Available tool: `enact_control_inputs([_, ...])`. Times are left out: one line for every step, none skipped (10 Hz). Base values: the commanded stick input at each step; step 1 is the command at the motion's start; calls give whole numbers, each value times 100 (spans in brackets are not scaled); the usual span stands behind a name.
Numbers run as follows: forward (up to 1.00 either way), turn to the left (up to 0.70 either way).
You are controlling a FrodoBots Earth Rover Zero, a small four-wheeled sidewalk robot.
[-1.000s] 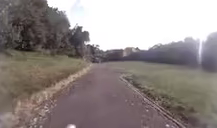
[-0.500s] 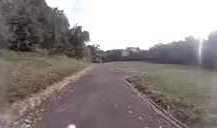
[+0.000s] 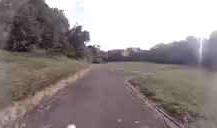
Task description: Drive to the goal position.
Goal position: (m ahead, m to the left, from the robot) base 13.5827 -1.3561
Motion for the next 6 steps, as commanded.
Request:
enact_control_inputs([70, 0])
enact_control_inputs([70, 0])
enact_control_inputs([70, 0])
enact_control_inputs([70, 0])
enact_control_inputs([70, 0])
enact_control_inputs([70, 0])
